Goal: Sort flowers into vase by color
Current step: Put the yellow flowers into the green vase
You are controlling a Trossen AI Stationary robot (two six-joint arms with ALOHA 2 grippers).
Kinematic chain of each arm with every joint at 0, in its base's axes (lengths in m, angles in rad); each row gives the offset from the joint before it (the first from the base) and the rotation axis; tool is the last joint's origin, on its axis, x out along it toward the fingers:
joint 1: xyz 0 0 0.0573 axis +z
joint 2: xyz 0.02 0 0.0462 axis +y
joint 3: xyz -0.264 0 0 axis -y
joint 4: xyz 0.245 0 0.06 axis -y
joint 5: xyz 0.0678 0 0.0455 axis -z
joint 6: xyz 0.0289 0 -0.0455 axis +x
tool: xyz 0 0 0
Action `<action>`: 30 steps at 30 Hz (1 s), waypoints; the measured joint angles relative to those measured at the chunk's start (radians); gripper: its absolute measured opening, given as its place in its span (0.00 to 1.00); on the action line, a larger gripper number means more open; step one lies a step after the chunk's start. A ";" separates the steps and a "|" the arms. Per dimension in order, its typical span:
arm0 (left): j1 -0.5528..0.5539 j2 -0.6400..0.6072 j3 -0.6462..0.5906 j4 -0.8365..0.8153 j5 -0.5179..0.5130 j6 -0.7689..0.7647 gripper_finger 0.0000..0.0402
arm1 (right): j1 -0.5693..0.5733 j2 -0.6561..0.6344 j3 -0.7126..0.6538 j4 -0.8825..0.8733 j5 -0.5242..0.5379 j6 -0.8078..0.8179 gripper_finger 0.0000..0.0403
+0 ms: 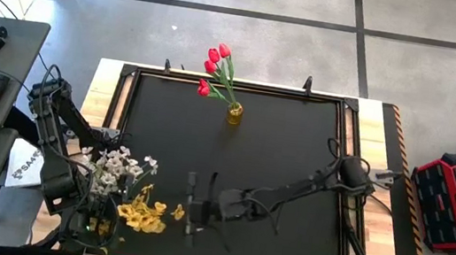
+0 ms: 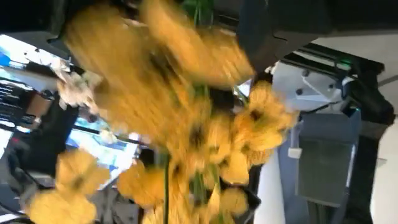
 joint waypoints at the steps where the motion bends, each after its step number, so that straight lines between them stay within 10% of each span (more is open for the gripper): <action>1: 0.000 0.000 0.000 0.000 0.000 0.000 0.00 | -0.002 0.013 0.040 -0.028 -0.011 0.001 0.63; 9: 0.000 0.000 0.000 -0.001 0.003 0.000 0.00 | -0.013 0.114 0.273 -0.128 -0.003 0.036 0.51; 16: 0.001 0.000 0.000 -0.002 0.013 0.002 0.02 | -0.018 0.136 0.302 -0.147 -0.011 0.046 0.15; 30: 0.010 -0.059 0.042 -0.004 0.223 -0.002 0.50 | -0.025 0.136 0.302 -0.164 -0.036 0.076 0.01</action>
